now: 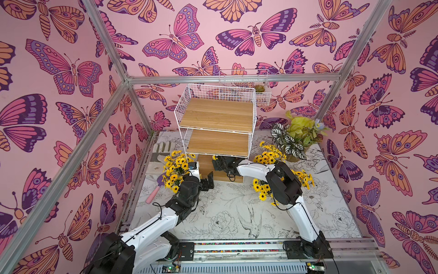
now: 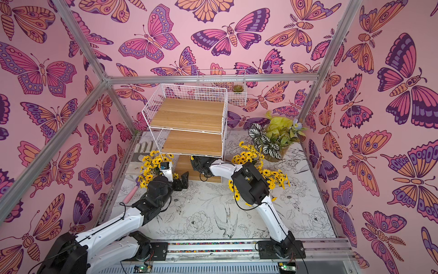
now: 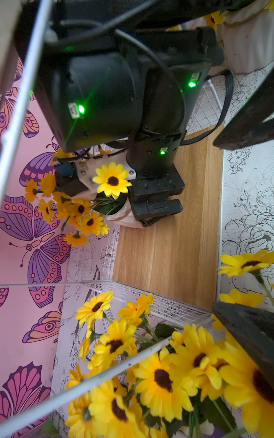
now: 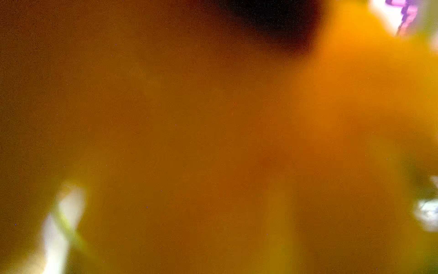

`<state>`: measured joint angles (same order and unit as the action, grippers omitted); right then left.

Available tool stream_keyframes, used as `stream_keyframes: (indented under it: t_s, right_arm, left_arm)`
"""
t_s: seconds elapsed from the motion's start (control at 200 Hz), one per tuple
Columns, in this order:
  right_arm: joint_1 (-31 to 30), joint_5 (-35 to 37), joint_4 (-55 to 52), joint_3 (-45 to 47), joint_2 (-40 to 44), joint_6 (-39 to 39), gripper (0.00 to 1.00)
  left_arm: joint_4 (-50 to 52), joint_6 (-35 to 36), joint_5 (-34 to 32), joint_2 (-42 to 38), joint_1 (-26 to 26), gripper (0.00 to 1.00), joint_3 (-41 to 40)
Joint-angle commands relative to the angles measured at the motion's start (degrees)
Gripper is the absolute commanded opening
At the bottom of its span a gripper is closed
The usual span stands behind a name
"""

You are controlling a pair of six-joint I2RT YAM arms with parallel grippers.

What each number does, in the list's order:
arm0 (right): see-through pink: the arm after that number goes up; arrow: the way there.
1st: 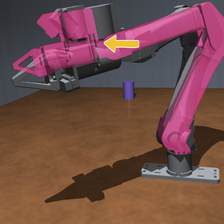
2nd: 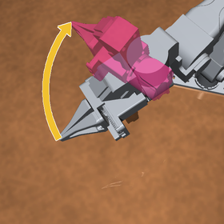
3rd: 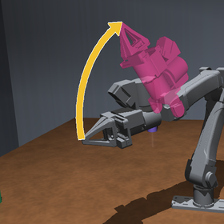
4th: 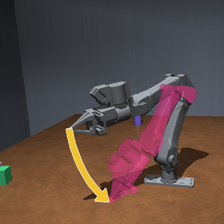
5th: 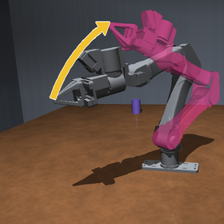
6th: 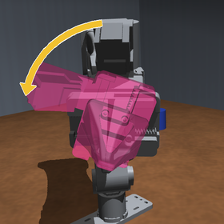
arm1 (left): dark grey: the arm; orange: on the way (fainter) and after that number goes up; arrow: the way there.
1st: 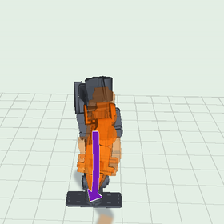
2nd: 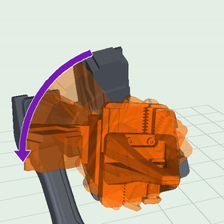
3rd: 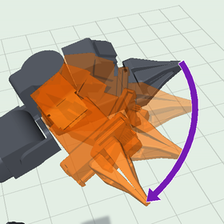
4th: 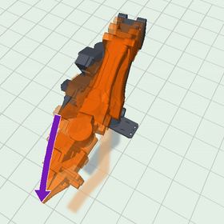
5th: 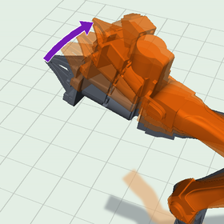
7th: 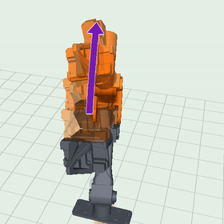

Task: Take the sunflower pots off the shelves
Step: Pick up the sunflower pot from the shelf.

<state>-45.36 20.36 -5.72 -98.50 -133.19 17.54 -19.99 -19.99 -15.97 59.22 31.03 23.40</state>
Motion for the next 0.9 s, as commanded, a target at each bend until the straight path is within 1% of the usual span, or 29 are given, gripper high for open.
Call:
stream_keyframes:
  t_s: [0.0,0.04,0.115,0.2,0.285,0.381,0.426,0.446,0.521,0.566,0.641,0.786,0.896]
  right_arm:
    - [1.35,-6.27,-7.7,2.29,-1.92,5.72,0.45]
    - [0.57,-5.21,-4.0,4.57,-1.69,7.9,0.45]
    - [-0.94,-3.66,7.47,10.78,-0.82,10.35,0.45]
    - [-2.8,-0.08,13.15,13.3,-0.23,10.84,0.46]
    - [-3.66,2.06,11.62,11.9,-0.93,11.05,0.46]
    - [-3.77,2.12,11.39,12.28,-1.65,12.9,0.46]
    - [-3.84,1.67,13.11,13.4,-2.28,13.77,0.46]
    - [-3.96,1.42,14.84,14.12,-2.44,13.55,0.43]
    - [-5.23,3.72,19.66,16.62,-1.47,11.62,0.45]
    - [-5.8,4.44,19.7,16.53,-1.59,10.73,0.45]
    - [-6.36,4.47,18.46,16.31,-1.64,10.77,0.45]
    - [-8.04,6.0,22.68,19.6,-0.4,9.64,0.44]
    - [-9.16,6.67,22.57,20.62,0.95,8.43,0.44]
  left_arm:
    - [-1.98,0.56,1.69,0.75,-0.75,1.0,1.92]
    - [-1.98,0.5,2.0,1.03,-0.87,1.0,2.13]
    - [-1.41,0.87,2.6,1.29,-1.01,1.0,2.68]
    - [-0.81,0.95,3.08,1.64,-1.32,1.0,2.96]
    - [-0.58,0.92,3.65,2.44,-1.51,1.0,3.31]
    - [-0.41,1.17,3.75,3.5,-1.68,1.0,4.22]
    - [-0.27,1.35,3.66,3.77,-1.77,1.0,4.7]
    - [-0.16,1.44,3.66,3.84,-1.84,1.0,4.79]
    - [0.39,0.89,3.32,3.47,-1.89,1.0,4.92]
    - [0.46,0.3,3.13,3.04,-1.93,1.0,4.66]
    - [1.77,0.04,3.05,1.77,-1.94,1.0,4.64]
    - [5.73,1.12,2.21,-2.17,-1.93,0.99,4.64]
    - [9.66,2.06,1.9,-6.37,-1.96,0.99,4.99]
